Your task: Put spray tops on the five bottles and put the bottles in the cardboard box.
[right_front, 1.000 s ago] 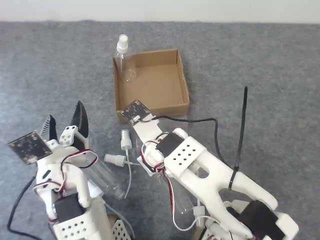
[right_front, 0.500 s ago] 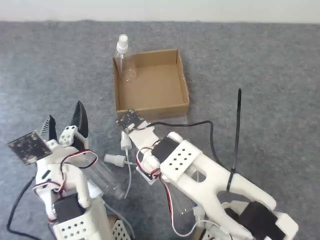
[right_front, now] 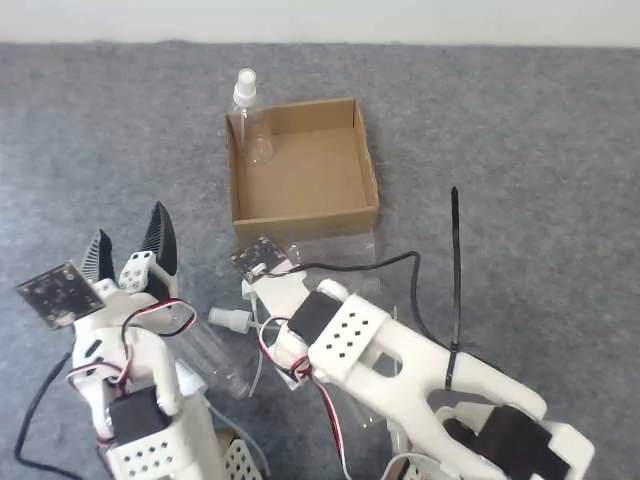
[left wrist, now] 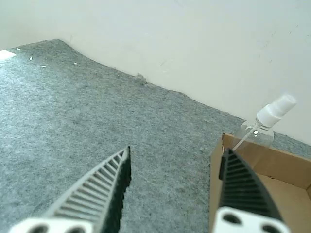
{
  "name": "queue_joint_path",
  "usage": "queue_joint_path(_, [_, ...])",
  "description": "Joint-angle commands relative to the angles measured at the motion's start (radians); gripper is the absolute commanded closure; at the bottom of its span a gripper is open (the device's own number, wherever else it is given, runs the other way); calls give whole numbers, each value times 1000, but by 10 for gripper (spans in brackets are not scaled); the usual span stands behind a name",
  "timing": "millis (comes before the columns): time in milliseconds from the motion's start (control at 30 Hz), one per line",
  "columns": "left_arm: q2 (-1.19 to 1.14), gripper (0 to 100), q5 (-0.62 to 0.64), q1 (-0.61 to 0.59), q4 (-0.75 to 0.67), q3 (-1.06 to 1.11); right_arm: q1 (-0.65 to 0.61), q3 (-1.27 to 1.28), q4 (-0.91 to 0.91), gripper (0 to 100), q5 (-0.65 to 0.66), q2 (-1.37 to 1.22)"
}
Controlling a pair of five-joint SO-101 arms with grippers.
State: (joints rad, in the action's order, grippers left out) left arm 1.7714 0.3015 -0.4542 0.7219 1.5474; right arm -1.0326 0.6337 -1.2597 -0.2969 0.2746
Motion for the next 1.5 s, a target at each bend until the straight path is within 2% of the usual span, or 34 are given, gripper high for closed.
queue_joint_path(0, [12, 728, 0, -6, -32, -8, -13, -15, -4, 709, -31, 51])
queue_joint_path(200, [12, 728, 0, -5, -32, -8, -12, 44, 1, 709, -32, 51])
queue_joint_path(467, [12, 728, 0, -5, -32, -8, -13, 152, 147, 722, -32, 51])
queue_joint_path(700, [12, 728, 0, -5, -32, -8, -12, 166, 182, 884, -32, 54])
queue_joint_path(900, [12, 728, 0, -5, -32, -8, -10, 163, 170, 969, -28, 76])
queue_joint_path(1067, [12, 728, 0, -5, -32, -8, -10, 164, 166, 991, -25, 170])
queue_joint_path(1467, [12, 728, 0, -5, -32, -8, -13, 164, 30, 992, -25, 496])
